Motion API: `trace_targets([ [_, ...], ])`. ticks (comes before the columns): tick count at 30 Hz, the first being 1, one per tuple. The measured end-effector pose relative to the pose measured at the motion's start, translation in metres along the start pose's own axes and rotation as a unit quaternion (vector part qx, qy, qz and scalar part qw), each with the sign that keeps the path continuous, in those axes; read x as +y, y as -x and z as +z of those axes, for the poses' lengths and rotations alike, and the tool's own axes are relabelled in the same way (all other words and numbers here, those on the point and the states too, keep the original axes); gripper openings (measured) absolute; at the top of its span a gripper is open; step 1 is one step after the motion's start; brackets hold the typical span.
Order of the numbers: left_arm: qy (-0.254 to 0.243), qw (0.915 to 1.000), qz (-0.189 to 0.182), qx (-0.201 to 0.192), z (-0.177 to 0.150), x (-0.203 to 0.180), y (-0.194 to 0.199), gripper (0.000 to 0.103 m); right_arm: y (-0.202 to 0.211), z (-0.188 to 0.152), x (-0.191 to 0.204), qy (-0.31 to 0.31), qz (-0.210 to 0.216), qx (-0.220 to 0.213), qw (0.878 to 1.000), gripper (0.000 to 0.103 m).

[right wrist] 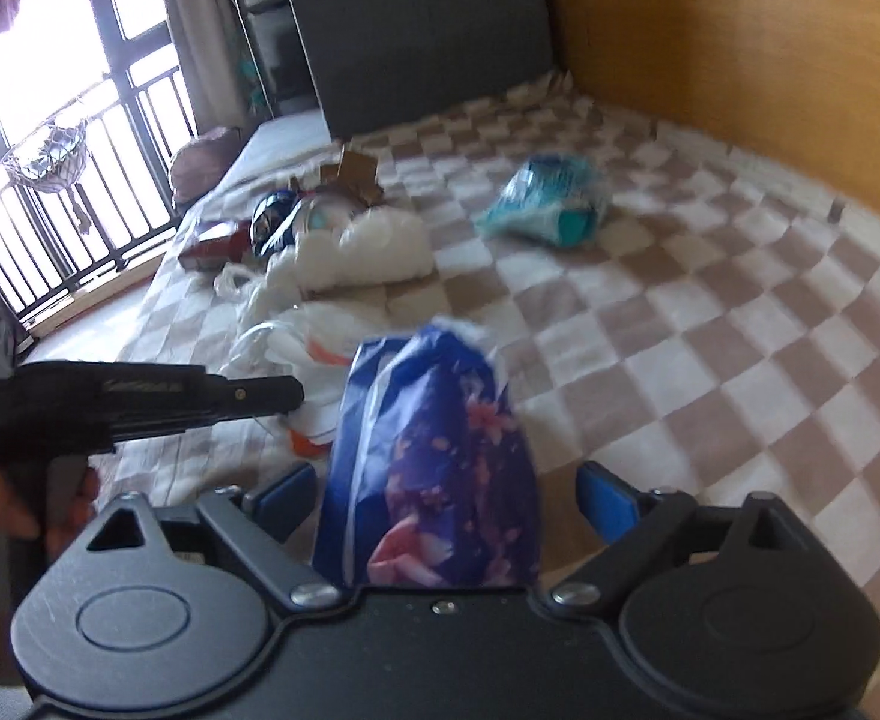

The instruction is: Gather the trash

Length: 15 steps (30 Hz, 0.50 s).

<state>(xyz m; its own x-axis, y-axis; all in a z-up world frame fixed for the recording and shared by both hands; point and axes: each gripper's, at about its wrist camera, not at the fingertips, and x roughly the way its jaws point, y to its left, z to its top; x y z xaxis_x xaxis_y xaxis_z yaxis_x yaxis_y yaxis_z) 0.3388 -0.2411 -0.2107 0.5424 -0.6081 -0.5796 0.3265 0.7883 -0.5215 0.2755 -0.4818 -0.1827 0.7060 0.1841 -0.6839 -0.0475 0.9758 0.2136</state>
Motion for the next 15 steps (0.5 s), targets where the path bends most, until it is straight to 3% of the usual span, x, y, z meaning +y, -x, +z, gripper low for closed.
trace_targets([
  [2, -0.004, 1.0000, -0.002, 0.005, -0.004, 0.001, 0.006, 0.005, -0.006, -0.002, 0.002, -0.005, 0.003, 0.016, 1.000, 0.079],
  [6, -0.021, 0.9997, 0.011, 0.003, -0.010, 0.000, 0.021, 0.004, -0.002, -0.009, 0.006, -0.018, -0.014, 0.007, 1.000, 0.068],
  [8, -0.037, 0.9992, 0.016, 0.001, -0.011, -0.002, 0.029, 0.003, 0.002, -0.011, 0.008, -0.022, -0.028, 0.003, 0.999, 0.050],
  [10, -0.054, 0.9982, 0.027, -0.001, -0.011, -0.003, 0.037, 0.002, 0.007, -0.014, 0.008, -0.032, -0.036, -0.002, 0.999, 0.041],
  [13, -0.072, 0.9965, 0.041, -0.012, -0.010, -0.002, 0.050, 0.001, 0.014, -0.016, 0.011, -0.038, -0.050, -0.016, 0.998, 0.033],
  [15, -0.076, 0.9956, 0.050, -0.024, -0.008, 0.000, 0.060, 0.001, 0.021, -0.015, 0.017, -0.033, -0.064, -0.028, 0.997, 0.032],
])
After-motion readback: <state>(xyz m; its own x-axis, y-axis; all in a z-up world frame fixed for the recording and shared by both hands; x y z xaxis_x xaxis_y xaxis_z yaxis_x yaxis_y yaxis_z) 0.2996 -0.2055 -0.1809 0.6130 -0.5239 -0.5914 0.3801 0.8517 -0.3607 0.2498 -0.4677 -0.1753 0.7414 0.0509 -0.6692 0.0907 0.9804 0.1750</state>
